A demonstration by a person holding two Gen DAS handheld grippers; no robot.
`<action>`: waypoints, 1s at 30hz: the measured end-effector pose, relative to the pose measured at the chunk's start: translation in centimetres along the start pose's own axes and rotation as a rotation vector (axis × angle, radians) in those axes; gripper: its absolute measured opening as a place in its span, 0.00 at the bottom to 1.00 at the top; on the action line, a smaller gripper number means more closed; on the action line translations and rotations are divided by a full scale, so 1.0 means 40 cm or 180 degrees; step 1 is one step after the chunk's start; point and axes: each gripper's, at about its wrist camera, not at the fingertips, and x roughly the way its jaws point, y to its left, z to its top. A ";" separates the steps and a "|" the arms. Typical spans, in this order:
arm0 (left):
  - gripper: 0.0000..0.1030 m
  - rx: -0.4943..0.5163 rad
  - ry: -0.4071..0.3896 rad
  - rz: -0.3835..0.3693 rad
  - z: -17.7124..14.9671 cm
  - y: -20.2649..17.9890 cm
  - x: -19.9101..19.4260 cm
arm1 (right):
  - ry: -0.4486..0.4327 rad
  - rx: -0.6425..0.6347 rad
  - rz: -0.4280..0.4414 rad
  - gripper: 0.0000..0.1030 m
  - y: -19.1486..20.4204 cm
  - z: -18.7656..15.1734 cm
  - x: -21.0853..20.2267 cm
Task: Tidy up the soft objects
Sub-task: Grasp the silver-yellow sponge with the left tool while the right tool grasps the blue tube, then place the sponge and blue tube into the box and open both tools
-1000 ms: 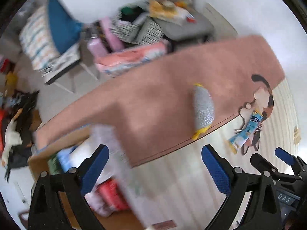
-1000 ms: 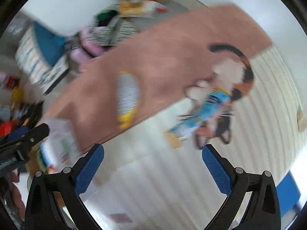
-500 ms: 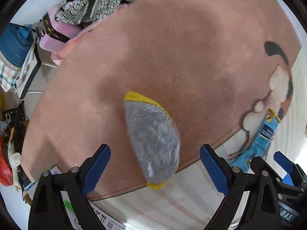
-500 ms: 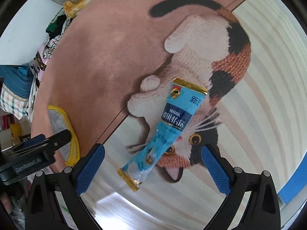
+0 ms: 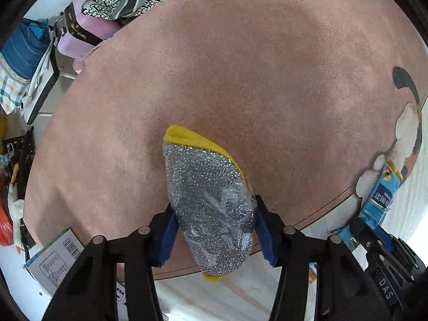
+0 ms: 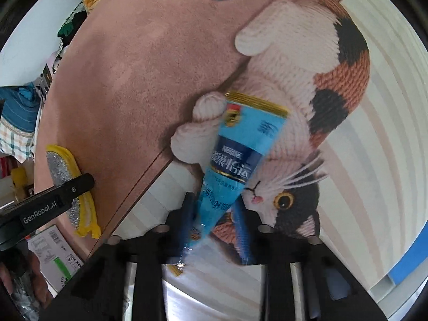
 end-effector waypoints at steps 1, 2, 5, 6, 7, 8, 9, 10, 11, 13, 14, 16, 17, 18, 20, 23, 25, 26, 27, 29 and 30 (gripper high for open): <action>0.46 -0.0021 -0.0046 -0.0001 -0.009 0.001 -0.009 | -0.0004 -0.0017 -0.0008 0.24 0.002 -0.004 0.000; 0.46 -0.0057 -0.0086 -0.0033 -0.021 0.004 -0.021 | -0.0027 -0.0054 -0.0027 0.21 0.006 -0.010 -0.004; 0.46 -0.0144 -0.0218 -0.0189 -0.062 0.021 -0.064 | -0.0106 -0.0191 -0.0029 0.16 0.026 -0.038 -0.032; 0.46 -0.0189 -0.0287 -0.0268 -0.090 0.027 -0.086 | -0.0118 -0.0266 0.0001 0.15 0.035 -0.051 -0.045; 0.46 -0.0242 -0.0353 -0.0370 -0.125 0.035 -0.107 | -0.0147 -0.0365 0.0023 0.15 0.048 -0.070 -0.062; 0.46 -0.0266 -0.0391 -0.0429 -0.142 0.047 -0.129 | -0.0168 -0.0453 0.0039 0.15 0.057 -0.091 -0.077; 0.46 -0.0308 -0.0477 -0.0517 -0.182 0.058 -0.156 | -0.0196 -0.0593 0.0059 0.15 0.076 -0.120 -0.097; 0.46 -0.0360 -0.0550 -0.0601 -0.214 0.071 -0.179 | -0.0216 -0.0698 0.0068 0.15 0.089 -0.138 -0.112; 0.46 -0.0432 -0.0629 -0.0708 -0.269 0.088 -0.202 | -0.0237 -0.0808 0.0085 0.15 0.106 -0.164 -0.129; 0.46 -0.0540 -0.0773 -0.0847 -0.354 0.136 -0.237 | -0.0254 -0.1054 0.0132 0.15 0.150 -0.219 -0.171; 0.46 -0.0594 -0.0825 -0.0887 -0.380 0.160 -0.248 | -0.0257 -0.1153 0.0159 0.15 0.172 -0.247 -0.188; 0.46 -0.0710 -0.0965 -0.0935 -0.465 0.223 -0.284 | -0.0277 -0.1372 0.0210 0.15 0.222 -0.314 -0.227; 0.46 -0.0778 -0.1026 -0.0950 -0.508 0.253 -0.301 | -0.0291 -0.1484 0.0248 0.15 0.248 -0.347 -0.249; 0.46 -0.0830 -0.1080 -0.0945 -0.555 0.292 -0.317 | -0.0300 -0.1614 0.0295 0.15 0.286 -0.388 -0.270; 0.46 -0.0993 -0.1173 -0.0877 -0.643 0.383 -0.345 | -0.0325 -0.1788 0.0384 0.15 0.334 -0.435 -0.316; 0.46 -0.1250 -0.1224 -0.0752 -0.772 0.512 -0.369 | -0.0390 -0.2146 0.0497 0.15 0.445 -0.551 -0.364; 0.46 -0.1435 -0.1223 -0.0643 -0.841 0.602 -0.367 | -0.0450 -0.2332 0.0479 0.15 0.539 -0.617 -0.367; 0.46 -0.1502 -0.1223 -0.0596 -0.861 0.639 -0.360 | -0.0483 -0.2419 0.0458 0.15 0.592 -0.652 -0.361; 0.46 -0.1601 -0.1206 -0.0529 -0.893 0.688 -0.351 | -0.0517 -0.2494 0.0423 0.15 0.634 -0.679 -0.354; 0.46 -0.1738 -0.1144 -0.0432 -0.938 0.758 -0.319 | -0.0576 -0.2622 0.0337 0.15 0.729 -0.733 -0.323; 0.46 -0.1822 -0.1087 -0.0398 -0.956 0.797 -0.293 | -0.0605 -0.2658 0.0267 0.15 0.767 -0.755 -0.307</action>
